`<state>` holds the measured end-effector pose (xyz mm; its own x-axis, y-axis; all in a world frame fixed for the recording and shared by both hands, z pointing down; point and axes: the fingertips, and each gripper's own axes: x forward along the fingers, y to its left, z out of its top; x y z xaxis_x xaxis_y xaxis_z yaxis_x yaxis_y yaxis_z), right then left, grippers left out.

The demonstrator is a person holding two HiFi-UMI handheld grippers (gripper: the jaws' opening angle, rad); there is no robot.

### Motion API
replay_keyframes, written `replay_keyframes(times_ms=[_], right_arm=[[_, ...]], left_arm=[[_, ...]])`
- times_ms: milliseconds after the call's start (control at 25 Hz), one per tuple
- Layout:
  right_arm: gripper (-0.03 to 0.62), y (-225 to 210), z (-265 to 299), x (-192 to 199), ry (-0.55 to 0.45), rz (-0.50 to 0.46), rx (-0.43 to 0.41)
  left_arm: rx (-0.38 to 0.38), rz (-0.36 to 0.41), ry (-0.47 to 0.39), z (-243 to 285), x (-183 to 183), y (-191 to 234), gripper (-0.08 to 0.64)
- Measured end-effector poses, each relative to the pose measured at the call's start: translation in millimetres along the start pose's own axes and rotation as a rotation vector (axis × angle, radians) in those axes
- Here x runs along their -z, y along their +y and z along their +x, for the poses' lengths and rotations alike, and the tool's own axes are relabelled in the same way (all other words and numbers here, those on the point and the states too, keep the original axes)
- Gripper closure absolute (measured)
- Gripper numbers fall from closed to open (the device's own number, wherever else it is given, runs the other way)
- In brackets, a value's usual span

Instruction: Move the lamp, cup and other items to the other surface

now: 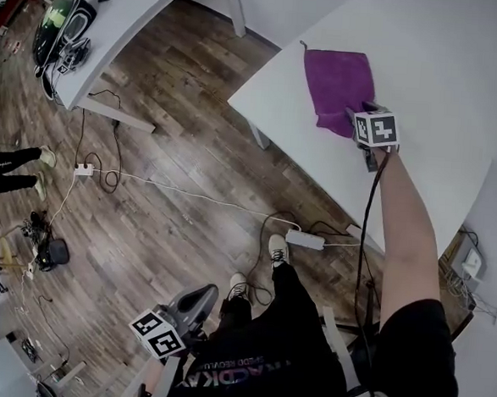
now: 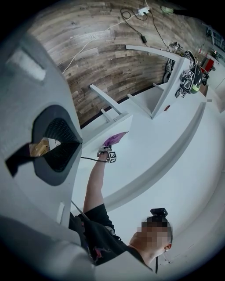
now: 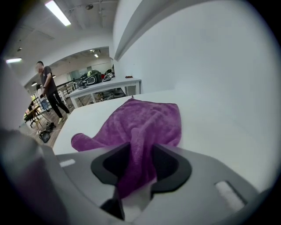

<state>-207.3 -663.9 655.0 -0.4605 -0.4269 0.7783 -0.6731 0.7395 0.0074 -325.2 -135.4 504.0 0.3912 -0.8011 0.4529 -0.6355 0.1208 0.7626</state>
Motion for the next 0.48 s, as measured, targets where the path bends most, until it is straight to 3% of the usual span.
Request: replay_keyframes(times_ms=[40,80,240,480], right_arm=[[0.488,-1.3,-1.1,0.4,-0.001,-0.007,0.017],[0.502,-2.2,-1.7,0.8,-0.001,-0.012,0.030],[0.520,-2.9,-7.8,-2.7,-0.031,0.026,0.065],[0.525,7.5,-40.2,-21.1,-0.213,0.059,0.094]], left_arm=[[-0.001,0.001,-0.001,-0.4,0.7,-0.6,0.557],[-0.003,0.001,-0.003,-1.3,0.9,-0.7,0.557],[-0.012,-0.003,-0.024,-9.7,0.0,2.7,0.557],[0.011,0.014,-0.041,-17.5,1.8,0.3,0.557]])
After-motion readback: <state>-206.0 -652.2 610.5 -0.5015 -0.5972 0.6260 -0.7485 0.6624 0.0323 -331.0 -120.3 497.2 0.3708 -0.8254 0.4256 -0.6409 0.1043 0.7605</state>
